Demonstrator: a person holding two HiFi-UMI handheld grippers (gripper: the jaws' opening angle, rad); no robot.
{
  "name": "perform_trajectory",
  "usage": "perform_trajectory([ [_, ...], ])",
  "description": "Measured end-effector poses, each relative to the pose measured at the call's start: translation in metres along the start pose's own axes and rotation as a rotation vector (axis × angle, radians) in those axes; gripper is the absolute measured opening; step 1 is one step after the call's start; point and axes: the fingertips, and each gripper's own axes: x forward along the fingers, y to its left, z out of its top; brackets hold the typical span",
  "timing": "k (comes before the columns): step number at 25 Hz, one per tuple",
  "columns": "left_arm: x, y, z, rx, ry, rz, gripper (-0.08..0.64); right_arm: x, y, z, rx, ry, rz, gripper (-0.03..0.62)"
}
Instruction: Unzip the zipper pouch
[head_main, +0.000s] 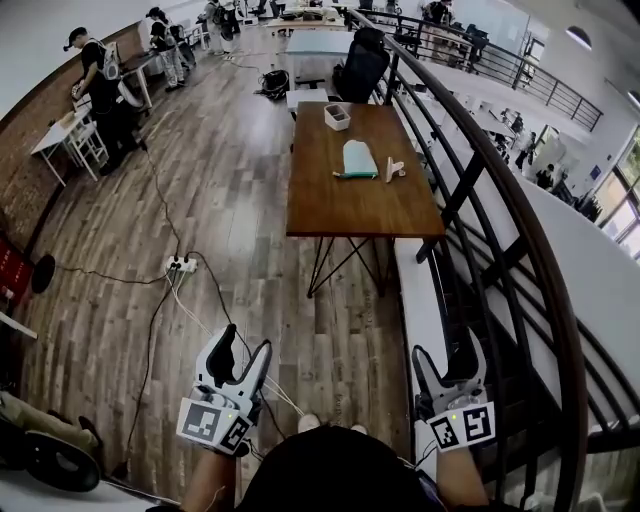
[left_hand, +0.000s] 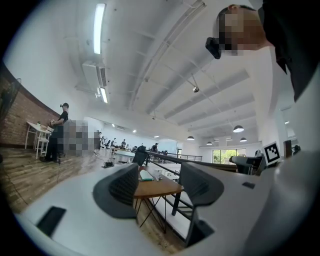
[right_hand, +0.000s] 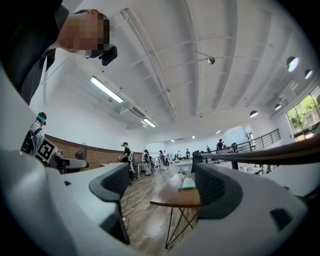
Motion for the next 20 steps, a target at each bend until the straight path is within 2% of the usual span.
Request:
perform_trajectory([
  [4,-0.008,0.014,0.0,-0.007,0.016,-0.002,0.259,-0.008,0.013,0.004,0.007,-0.012,-0.037,0.397],
  [7,-0.012,0.016,0.001,-0.014,-0.003,0.006,0.258,-0.011,0.014,0.0,-0.015,0.02,-0.045,0.353],
  [11,-0.012,0.015,0.001,-0.01,-0.007,0.006,0.258,-0.005,0.018,-0.004,-0.048,0.055,-0.035,0.347],
  [15,-0.007,0.016,-0.001,-0.015,-0.006,0.004,0.259,0.009,0.014,-0.004,-0.031,0.037,-0.004,0.348],
  [20,0.011,0.021,0.004,-0.033,-0.015,0.024,0.258,0.04,0.009,-0.01,0.009,0.024,0.081,0.374],
])
